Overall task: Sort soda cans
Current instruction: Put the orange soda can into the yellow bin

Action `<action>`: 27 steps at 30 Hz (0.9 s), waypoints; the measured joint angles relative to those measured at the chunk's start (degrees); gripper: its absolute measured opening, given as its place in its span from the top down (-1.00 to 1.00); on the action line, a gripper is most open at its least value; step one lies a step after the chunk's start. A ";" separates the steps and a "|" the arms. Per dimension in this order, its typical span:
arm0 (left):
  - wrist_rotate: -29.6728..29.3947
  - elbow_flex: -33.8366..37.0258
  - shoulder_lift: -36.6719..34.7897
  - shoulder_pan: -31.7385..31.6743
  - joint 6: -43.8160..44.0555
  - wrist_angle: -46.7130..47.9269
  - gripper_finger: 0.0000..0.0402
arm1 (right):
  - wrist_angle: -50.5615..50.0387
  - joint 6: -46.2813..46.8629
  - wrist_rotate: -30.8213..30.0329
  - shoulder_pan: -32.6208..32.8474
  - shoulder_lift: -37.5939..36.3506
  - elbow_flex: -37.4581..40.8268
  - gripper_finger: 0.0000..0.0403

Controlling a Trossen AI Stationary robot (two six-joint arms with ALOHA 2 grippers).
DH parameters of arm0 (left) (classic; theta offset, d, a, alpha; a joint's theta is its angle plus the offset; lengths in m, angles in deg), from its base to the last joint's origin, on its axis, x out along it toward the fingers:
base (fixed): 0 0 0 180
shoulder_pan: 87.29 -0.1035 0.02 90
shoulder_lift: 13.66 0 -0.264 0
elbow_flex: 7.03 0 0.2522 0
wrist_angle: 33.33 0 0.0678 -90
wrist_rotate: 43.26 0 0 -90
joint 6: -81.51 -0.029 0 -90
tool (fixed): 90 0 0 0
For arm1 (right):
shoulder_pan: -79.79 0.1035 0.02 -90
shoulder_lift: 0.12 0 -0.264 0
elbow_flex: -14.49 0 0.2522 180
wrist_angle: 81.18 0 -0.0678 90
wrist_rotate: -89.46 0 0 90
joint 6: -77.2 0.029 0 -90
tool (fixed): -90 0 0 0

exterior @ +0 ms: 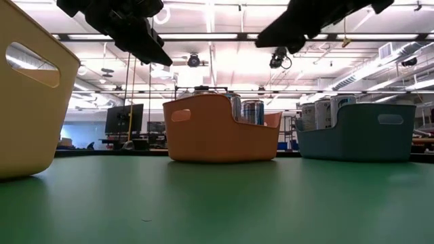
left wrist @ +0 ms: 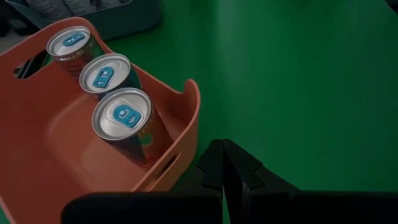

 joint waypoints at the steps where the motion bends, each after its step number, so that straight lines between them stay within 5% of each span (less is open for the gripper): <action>1: 0.00 0.00 0.00 0.00 -0.02 0.00 1.00 | -1.50 0.63 0.00 0.26 -0.67 0.00 0.56; 27: 0.26 0.02 0.00 0.00 0.04 0.04 1.00 | -17.13 10.89 0.02 5.55 -5.67 0.00 0.42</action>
